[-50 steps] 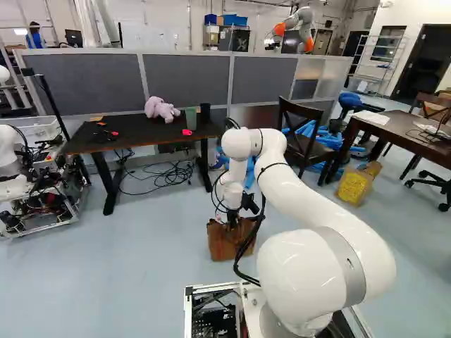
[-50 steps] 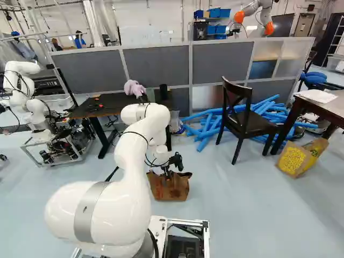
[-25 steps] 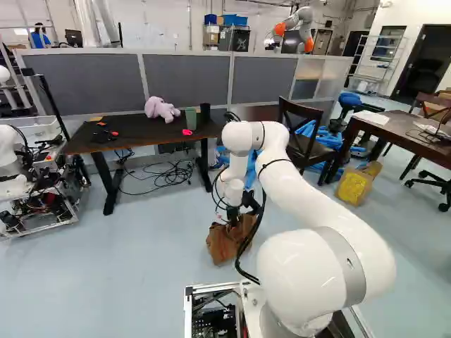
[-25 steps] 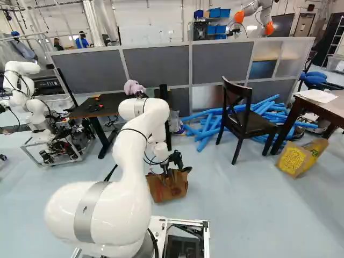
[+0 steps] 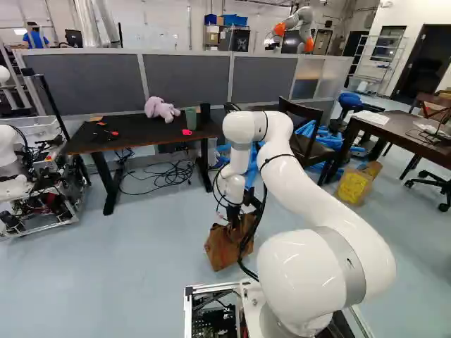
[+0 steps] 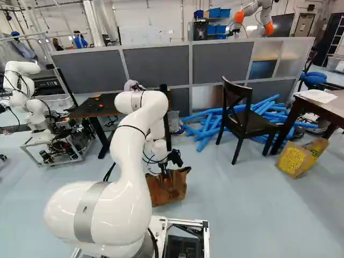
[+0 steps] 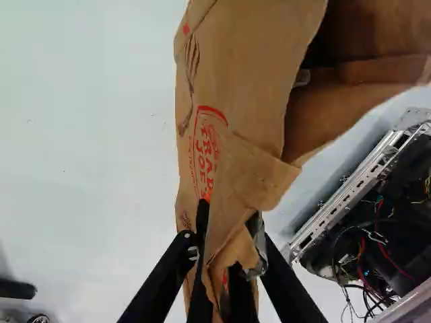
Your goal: Pick up the bag on the ground and place it on the table
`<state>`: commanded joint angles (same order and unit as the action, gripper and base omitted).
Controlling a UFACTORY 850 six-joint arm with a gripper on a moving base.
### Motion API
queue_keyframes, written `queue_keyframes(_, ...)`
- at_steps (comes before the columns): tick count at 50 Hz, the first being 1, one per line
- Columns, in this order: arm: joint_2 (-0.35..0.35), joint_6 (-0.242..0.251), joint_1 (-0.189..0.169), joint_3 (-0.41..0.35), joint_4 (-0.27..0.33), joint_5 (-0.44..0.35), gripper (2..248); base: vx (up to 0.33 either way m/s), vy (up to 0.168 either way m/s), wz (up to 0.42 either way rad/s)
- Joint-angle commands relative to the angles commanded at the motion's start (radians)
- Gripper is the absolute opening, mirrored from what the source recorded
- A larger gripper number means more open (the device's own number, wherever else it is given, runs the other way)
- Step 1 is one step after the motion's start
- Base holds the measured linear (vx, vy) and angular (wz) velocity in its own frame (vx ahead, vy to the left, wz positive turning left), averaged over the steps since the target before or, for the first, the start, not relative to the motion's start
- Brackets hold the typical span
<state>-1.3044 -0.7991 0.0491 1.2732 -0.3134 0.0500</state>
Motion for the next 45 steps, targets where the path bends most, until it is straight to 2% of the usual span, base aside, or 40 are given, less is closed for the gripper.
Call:
queue_keyframes(24, 0.105, 0.0, 0.003, -0.134, 0.116, 0.0, 21, 0.0, 0.0, 0.0)
queue_keyframes(35, 0.155, 0.0, -0.002, -0.205, 0.132, -0.03, 21, 0.0, 0.0, 0.0)
queue_keyframes(45, 0.202, 0.0, -0.007, -0.27, 0.133, -0.09, 21, 0.0, 0.0, 0.0)
